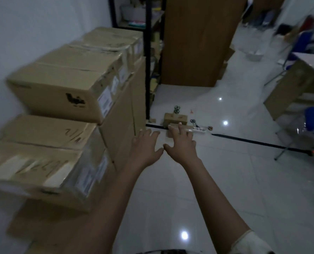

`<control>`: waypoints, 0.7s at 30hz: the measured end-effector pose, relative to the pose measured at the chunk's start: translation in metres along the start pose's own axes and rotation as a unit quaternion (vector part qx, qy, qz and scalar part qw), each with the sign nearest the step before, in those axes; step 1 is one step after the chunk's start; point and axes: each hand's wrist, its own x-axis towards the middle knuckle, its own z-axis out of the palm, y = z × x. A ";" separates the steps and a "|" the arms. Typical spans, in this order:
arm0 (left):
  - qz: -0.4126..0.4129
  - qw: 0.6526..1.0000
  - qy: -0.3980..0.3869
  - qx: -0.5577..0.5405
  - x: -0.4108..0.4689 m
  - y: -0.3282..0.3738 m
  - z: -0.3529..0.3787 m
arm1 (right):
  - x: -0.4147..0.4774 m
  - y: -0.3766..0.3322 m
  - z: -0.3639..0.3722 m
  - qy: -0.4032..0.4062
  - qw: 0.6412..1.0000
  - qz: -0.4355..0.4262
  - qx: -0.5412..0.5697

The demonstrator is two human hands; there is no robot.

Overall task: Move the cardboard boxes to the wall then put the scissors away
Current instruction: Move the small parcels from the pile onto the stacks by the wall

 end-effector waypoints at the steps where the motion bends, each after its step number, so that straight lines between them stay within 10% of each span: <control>1: 0.007 1.000 -0.007 -0.003 0.012 0.008 0.003 | 0.005 0.010 -0.005 -0.002 1.000 0.002 -0.009; 21: 0.074 0.992 -0.095 0.043 0.299 0.036 0.057 | 0.239 0.128 -0.018 -0.024 0.995 0.091 -0.028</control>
